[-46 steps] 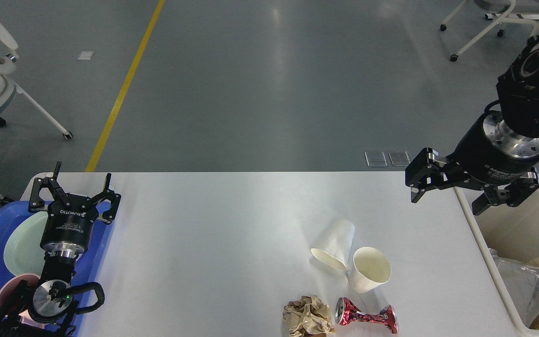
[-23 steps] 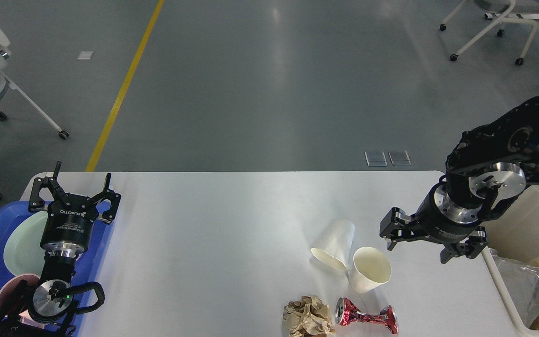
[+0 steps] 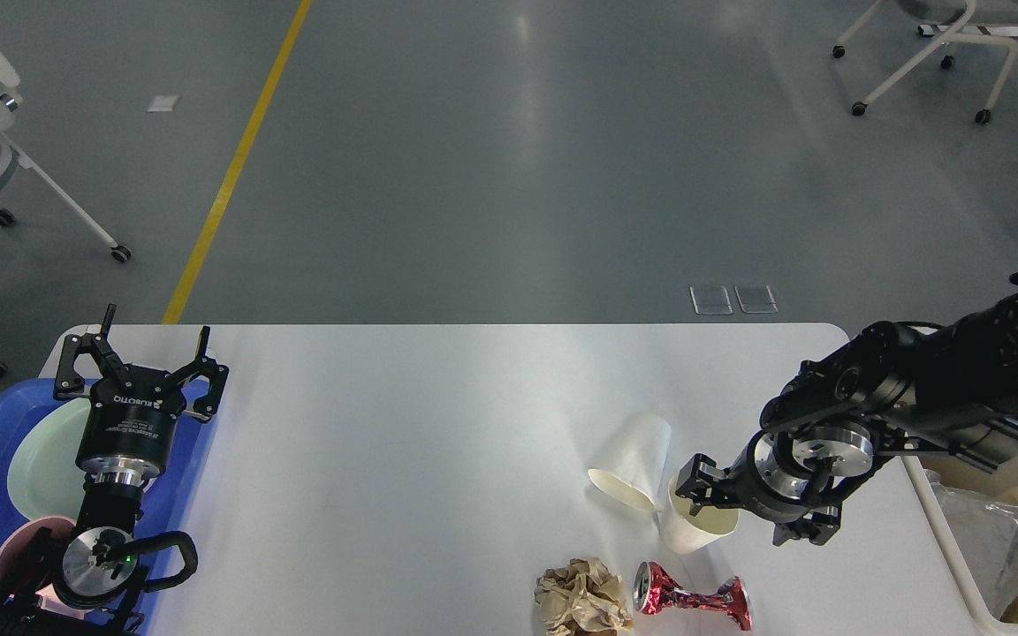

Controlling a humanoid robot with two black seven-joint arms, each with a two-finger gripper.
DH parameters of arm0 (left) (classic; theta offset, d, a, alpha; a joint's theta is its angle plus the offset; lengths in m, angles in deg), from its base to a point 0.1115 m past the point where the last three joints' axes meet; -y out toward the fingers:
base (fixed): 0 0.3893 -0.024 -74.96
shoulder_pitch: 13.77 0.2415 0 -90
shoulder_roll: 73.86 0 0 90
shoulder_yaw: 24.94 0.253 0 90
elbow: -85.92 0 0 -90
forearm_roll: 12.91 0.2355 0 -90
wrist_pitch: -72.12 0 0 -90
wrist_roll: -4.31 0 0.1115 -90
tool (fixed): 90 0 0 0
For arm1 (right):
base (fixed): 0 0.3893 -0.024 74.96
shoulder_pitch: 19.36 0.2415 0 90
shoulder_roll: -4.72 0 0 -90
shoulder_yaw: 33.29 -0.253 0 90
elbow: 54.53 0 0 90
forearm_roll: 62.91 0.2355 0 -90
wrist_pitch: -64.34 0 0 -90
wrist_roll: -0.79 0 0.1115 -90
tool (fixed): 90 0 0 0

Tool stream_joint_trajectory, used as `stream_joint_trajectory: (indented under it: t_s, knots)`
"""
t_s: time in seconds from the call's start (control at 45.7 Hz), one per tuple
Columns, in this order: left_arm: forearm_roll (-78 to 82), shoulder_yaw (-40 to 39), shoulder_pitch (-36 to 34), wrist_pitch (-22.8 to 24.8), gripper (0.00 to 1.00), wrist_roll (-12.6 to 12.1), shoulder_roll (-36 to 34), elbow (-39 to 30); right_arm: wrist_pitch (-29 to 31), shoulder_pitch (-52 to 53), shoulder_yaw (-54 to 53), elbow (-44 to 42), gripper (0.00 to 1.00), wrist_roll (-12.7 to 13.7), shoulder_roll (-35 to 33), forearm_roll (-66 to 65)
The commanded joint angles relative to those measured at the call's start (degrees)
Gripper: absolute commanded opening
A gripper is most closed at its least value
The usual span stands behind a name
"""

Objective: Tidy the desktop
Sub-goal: 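Grasp the upright white paper cup with the right gripper, then lift the paper cup and carry it to the white bin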

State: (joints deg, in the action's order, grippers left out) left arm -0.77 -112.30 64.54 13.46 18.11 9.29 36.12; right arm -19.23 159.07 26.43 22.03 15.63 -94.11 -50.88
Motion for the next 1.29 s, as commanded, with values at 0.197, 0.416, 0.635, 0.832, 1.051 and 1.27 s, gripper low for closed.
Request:
stream_joint_trajectory:
  t_s: [0.197,0.416,0.635,0.832,1.051,1.27]
  knots:
    - [-0.02,0.0,0.0,0.04,0.96,0.0,0.0,-0.03,-3.18,-3.53,-0.3,-2.64,0.41,0.01,0.21,4.92]
    - [-0.02,0.0,0.0,0.04,0.96,0.09,0.0,-0.03,-2.65,-3.35,-0.22,-2.47,0.0,0.01,0.12,7.74]
    - [-0.02,0.0,0.0,0.04,0.96,0.09,0.0,-0.03,-3.44,-3.18,-0.22,-2.38,0.0,0.01,0.21,8.01]
    - [-0.02,0.0,0.0,-0.05,0.96,0.0,0.0,0.05,-3.35,-3.0,-0.21,-2.38,0.0,0.01,0.21,7.39]
    - [-0.02,0.0,0.0,0.04,0.96,0.0,0.0,-0.03,-1.51,0.16,0.05,-0.01,0.0,0.01,-0.4,7.21]
    - [-0.02,0.0,0.0,-0.05,0.96,0.0,0.0,0.05,7.88,11.75,1.1,4.74,0.0,0.01,-6.72,7.48]
